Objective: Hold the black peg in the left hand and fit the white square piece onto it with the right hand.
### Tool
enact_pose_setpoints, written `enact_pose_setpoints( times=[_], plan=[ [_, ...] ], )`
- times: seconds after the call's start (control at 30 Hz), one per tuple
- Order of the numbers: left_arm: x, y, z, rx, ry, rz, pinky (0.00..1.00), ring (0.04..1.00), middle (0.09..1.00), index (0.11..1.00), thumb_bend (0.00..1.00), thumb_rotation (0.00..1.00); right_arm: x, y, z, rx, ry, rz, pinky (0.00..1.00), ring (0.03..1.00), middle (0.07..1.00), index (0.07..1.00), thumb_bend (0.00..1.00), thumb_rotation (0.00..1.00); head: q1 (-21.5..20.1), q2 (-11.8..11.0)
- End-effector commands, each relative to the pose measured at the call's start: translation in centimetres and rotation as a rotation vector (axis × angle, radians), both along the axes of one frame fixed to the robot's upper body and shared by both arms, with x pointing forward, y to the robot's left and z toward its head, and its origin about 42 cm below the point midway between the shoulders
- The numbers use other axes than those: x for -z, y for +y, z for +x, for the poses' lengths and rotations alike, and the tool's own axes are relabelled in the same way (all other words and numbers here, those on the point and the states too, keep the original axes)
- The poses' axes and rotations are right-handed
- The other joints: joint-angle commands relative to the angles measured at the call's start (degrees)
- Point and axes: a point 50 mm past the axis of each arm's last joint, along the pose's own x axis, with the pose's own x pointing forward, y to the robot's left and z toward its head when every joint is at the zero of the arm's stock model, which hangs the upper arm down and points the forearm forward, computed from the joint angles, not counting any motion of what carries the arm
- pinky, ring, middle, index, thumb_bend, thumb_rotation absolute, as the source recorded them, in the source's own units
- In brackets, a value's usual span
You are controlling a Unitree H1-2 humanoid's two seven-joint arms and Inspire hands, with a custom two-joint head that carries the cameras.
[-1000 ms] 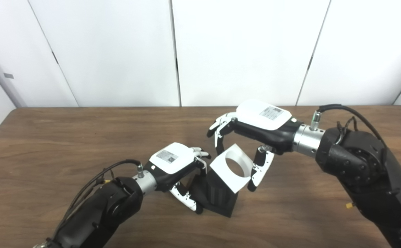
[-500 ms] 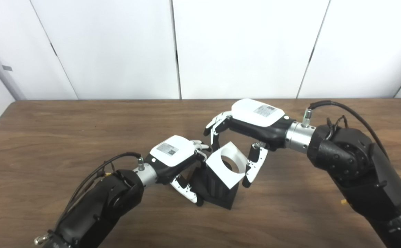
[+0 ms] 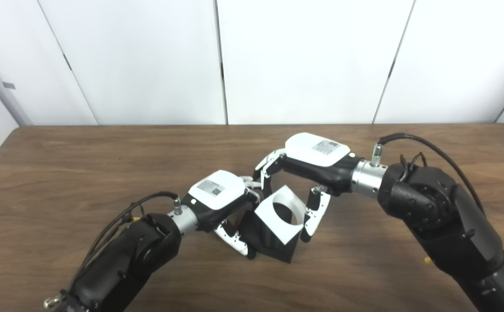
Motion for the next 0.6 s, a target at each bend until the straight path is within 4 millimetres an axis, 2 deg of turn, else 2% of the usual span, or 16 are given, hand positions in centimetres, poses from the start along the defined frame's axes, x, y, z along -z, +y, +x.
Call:
enact_pose_setpoints(
  times=[0.0, 0.3, 0.57],
  plan=[
    [2.9, -0.2, -1.3, 0.008, 0.079, 0.107, 0.77, 0.905, 0.885, 0.491, 0.52, 0.08, -1.0, 0.8, 0.4, -0.021, -0.052, 0.020, 0.76, 0.816, 0.773, 0.479, 0.52, 0.14, 0.1, -0.1],
    [3.1, -0.6, -1.2, 0.010, 0.097, 0.120, 0.77, 0.917, 0.894, 0.492, 0.52, 0.08, 0.4, 2.7, 1.0, -0.021, -0.010, -0.003, 0.77, 0.824, 0.776, 0.478, 0.52, 0.14, 0.2, -0.2],
    [3.2, -0.6, -1.2, 0.014, 0.098, 0.120, 0.77, 0.917, 0.895, 0.492, 0.52, 0.08, 0.9, 3.5, 1.5, -0.015, 0.005, 0.003, 0.78, 0.824, 0.772, 0.478, 0.52, 0.14, 0.2, -0.2]
  ],
)
